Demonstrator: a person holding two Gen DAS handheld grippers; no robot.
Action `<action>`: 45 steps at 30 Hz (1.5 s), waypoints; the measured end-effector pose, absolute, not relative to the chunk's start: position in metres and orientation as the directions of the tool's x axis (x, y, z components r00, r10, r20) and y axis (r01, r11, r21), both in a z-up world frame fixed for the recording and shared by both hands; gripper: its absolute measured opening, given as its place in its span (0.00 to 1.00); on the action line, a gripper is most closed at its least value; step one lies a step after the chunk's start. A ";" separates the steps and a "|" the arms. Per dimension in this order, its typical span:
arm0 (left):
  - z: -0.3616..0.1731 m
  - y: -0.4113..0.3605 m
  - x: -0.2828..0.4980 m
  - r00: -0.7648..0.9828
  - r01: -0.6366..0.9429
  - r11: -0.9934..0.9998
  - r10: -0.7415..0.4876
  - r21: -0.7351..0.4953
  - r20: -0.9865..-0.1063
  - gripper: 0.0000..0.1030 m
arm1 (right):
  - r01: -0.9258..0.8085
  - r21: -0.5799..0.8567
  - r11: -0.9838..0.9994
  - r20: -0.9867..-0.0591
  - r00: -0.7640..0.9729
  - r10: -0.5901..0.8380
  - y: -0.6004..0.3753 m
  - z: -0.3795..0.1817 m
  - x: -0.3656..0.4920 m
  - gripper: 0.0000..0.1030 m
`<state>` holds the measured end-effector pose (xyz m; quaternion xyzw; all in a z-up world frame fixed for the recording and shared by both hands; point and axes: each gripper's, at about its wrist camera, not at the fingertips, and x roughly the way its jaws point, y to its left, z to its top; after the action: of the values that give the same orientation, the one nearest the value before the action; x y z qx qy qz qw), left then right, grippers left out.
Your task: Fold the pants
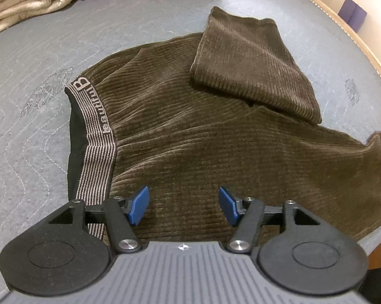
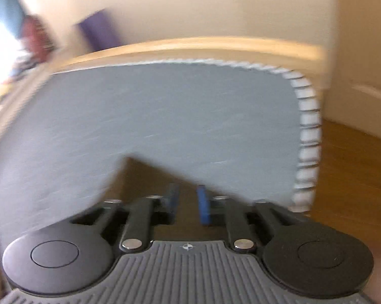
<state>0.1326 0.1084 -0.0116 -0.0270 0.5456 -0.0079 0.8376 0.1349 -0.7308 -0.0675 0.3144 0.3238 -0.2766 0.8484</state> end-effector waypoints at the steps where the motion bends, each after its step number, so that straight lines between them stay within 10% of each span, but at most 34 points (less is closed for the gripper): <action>1: -0.013 0.108 0.133 0.401 -0.015 0.999 -0.040 -0.050 -0.915 0.65 | 0.625 0.397 0.672 -0.717 0.669 -0.198 -0.722 -0.071 0.147 0.45; 14: -0.022 0.121 0.138 0.393 -0.039 0.999 -0.007 -0.024 -0.919 0.66 | 0.544 0.385 0.745 -0.790 0.611 -0.038 -0.657 -0.111 0.270 0.46; 18: -0.024 0.124 0.144 0.389 -0.040 0.999 0.002 -0.014 -0.921 0.66 | 0.614 0.180 0.769 -0.840 0.503 -0.205 -0.642 -0.115 0.292 0.09; 23: -0.025 0.134 0.150 0.389 -0.057 0.998 0.008 -0.015 -0.921 0.66 | 0.705 0.087 0.703 -0.784 0.485 -0.389 -0.645 -0.102 0.299 0.04; 29: -0.024 0.148 0.150 0.395 -0.074 0.997 0.014 -0.017 -0.919 0.66 | 0.695 0.171 0.698 -0.825 0.488 -0.284 -0.670 -0.123 0.297 0.10; 34: -0.019 0.171 0.143 0.409 -0.136 0.990 0.010 -0.050 -0.912 0.66 | 0.646 0.182 0.741 -0.756 0.574 -0.315 -0.668 -0.090 0.278 0.43; 45: -0.049 0.253 0.110 0.310 -0.382 0.913 -0.017 -0.141 -0.951 0.66 | 0.664 0.143 0.734 -0.789 0.525 -0.320 -0.689 -0.073 0.196 0.45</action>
<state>0.1098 0.2529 -0.0488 -0.1734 0.5760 0.1154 0.7905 0.1960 -0.6888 -0.0732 0.2196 0.3912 -0.2910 0.8450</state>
